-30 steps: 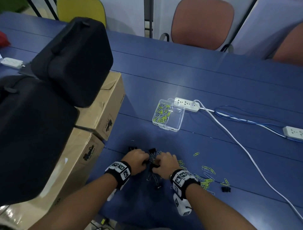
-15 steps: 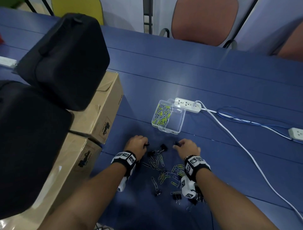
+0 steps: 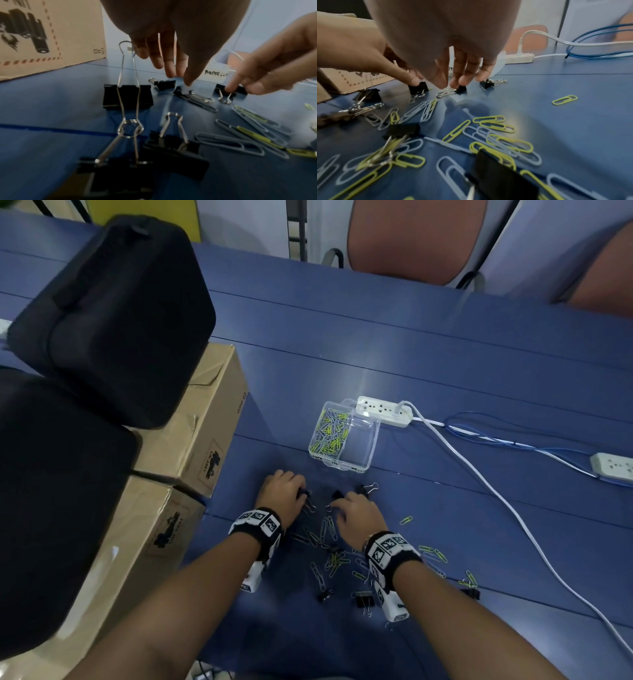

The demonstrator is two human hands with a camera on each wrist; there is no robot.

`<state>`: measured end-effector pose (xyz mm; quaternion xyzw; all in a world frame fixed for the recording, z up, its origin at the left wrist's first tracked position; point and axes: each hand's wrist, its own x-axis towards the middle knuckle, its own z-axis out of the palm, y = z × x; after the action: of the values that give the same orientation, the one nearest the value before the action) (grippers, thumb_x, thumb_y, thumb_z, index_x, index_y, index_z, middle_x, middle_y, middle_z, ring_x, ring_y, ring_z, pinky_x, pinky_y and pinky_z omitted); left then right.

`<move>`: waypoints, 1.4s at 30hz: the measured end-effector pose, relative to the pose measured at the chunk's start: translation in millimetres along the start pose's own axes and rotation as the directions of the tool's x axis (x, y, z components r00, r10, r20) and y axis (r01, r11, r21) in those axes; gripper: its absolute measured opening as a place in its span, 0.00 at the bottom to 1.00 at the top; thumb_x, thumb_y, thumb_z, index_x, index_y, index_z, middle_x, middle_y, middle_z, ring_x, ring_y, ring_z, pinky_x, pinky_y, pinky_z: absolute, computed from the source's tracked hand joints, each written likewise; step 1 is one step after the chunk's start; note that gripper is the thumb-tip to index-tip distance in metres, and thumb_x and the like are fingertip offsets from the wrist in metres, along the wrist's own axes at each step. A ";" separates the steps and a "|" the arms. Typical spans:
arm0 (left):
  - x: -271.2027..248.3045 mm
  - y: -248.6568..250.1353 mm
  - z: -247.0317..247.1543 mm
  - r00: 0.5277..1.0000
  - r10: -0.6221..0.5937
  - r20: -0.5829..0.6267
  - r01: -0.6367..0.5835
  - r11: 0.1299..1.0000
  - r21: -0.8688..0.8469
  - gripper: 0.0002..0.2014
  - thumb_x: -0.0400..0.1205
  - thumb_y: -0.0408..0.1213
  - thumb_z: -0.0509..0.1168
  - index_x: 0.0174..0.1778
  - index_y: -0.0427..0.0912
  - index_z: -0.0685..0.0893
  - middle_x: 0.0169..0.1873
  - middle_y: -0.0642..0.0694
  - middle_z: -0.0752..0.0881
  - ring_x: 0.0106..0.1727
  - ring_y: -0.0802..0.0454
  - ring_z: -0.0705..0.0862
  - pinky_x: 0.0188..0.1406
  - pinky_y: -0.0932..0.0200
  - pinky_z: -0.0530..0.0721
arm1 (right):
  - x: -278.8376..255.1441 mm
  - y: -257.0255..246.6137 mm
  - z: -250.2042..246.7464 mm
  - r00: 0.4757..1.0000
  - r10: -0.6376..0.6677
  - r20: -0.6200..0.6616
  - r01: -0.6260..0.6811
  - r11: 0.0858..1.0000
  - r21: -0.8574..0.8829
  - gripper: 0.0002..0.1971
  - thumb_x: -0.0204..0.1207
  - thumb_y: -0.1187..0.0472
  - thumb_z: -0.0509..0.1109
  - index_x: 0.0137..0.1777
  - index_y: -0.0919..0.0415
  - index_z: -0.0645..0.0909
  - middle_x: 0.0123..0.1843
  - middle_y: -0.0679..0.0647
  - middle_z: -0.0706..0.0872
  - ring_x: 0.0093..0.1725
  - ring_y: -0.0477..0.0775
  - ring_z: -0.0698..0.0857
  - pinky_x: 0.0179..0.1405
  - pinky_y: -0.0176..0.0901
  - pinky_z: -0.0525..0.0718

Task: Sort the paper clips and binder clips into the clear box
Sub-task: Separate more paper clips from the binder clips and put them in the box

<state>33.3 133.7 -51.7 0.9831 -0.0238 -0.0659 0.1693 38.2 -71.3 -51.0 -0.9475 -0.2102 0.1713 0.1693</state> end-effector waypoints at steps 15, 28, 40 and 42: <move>-4.8 3.7 -5.5 0.927 0.177 0.330 -0.221 0.970 0.099 0.18 0.71 0.36 0.69 0.57 0.44 0.82 0.51 0.46 0.84 0.55 0.44 0.78 0.53 0.54 0.76 | -49.0 12.9 10.1 0.992 0.090 0.083 -0.101 0.983 0.150 0.19 0.74 0.61 0.62 0.64 0.51 0.81 0.56 0.52 0.81 0.57 0.58 0.81 0.56 0.53 0.82; 1.4 -1.2 -5.2 0.979 -0.061 0.195 0.061 0.998 0.006 0.21 0.70 0.34 0.72 0.55 0.46 0.71 0.50 0.45 0.83 0.51 0.42 0.78 0.48 0.48 0.81 | -55.0 7.5 16.1 0.976 -0.054 0.211 0.025 0.990 0.137 0.22 0.69 0.54 0.69 0.66 0.48 0.81 0.59 0.50 0.79 0.61 0.55 0.77 0.60 0.52 0.79; -79.3 45.5 -11.6 0.888 0.291 0.355 -0.189 0.937 -0.295 0.15 0.69 0.57 0.68 0.38 0.49 0.79 0.36 0.54 0.81 0.37 0.55 0.79 0.38 0.55 0.81 | -50.9 7.7 15.3 0.984 0.040 0.175 -0.076 0.976 0.202 0.10 0.61 0.58 0.76 0.42 0.49 0.83 0.46 0.47 0.84 0.49 0.54 0.82 0.52 0.51 0.83; -98.1 48.8 -4.3 0.837 0.329 0.436 -0.256 0.941 -0.220 0.25 0.66 0.69 0.68 0.44 0.51 0.76 0.41 0.56 0.80 0.42 0.55 0.79 0.40 0.58 0.77 | -48.2 10.0 11.4 0.971 0.157 0.179 -0.216 0.895 0.390 0.10 0.58 0.61 0.80 0.35 0.49 0.83 0.36 0.46 0.88 0.39 0.48 0.85 0.45 0.47 0.87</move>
<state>-64.4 96.0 -19.3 0.9069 -0.2090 -0.2753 0.2412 -4.0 -99.0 -52.8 -0.8925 -0.0896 0.2943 0.3297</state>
